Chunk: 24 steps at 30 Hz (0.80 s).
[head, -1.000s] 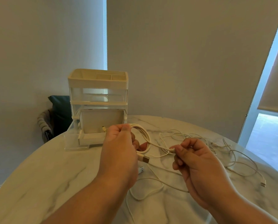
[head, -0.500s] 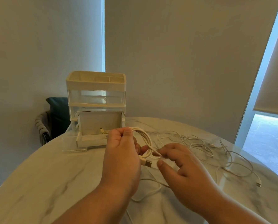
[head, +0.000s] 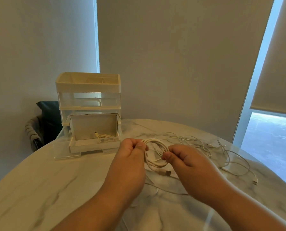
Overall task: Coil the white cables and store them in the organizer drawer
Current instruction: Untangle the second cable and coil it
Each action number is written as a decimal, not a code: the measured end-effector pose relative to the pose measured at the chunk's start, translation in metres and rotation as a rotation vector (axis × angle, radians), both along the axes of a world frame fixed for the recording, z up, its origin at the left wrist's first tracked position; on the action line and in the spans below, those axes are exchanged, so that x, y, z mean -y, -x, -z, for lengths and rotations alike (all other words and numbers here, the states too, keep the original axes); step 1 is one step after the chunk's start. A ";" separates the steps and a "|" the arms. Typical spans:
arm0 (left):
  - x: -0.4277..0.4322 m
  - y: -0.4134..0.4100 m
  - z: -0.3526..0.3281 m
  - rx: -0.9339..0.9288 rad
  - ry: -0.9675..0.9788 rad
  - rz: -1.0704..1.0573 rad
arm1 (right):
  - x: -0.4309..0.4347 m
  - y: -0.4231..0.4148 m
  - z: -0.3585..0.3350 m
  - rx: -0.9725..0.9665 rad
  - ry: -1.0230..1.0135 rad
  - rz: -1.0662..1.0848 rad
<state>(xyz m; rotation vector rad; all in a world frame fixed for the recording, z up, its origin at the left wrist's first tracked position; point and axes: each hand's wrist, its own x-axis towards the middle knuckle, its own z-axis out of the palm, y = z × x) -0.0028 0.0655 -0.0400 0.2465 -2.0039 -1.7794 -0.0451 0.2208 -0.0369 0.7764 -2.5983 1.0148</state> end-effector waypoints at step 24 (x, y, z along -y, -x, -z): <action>0.011 0.004 -0.001 0.116 -0.073 0.281 | -0.005 0.015 0.007 -0.321 0.140 -0.012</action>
